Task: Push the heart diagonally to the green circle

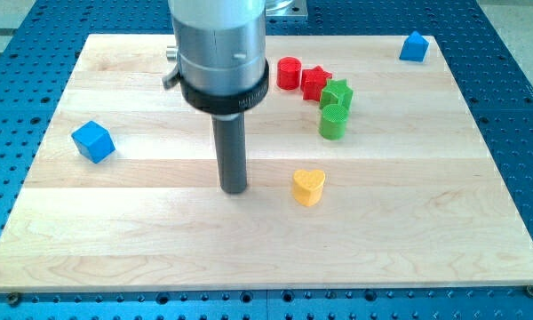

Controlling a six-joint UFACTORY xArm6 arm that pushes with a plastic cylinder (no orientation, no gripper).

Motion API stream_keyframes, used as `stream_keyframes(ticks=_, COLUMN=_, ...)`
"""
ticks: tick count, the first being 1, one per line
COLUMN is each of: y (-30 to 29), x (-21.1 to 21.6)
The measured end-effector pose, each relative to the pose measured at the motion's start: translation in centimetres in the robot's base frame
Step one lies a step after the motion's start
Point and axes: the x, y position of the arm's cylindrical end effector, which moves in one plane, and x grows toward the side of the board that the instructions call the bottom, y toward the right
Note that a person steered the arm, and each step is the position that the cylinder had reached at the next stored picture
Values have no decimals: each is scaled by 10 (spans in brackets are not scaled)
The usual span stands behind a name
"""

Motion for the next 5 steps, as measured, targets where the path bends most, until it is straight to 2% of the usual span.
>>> stream_keyframes(ticks=1, y=48, x=8)
stream_keyframes(ticks=5, y=232, x=-4)
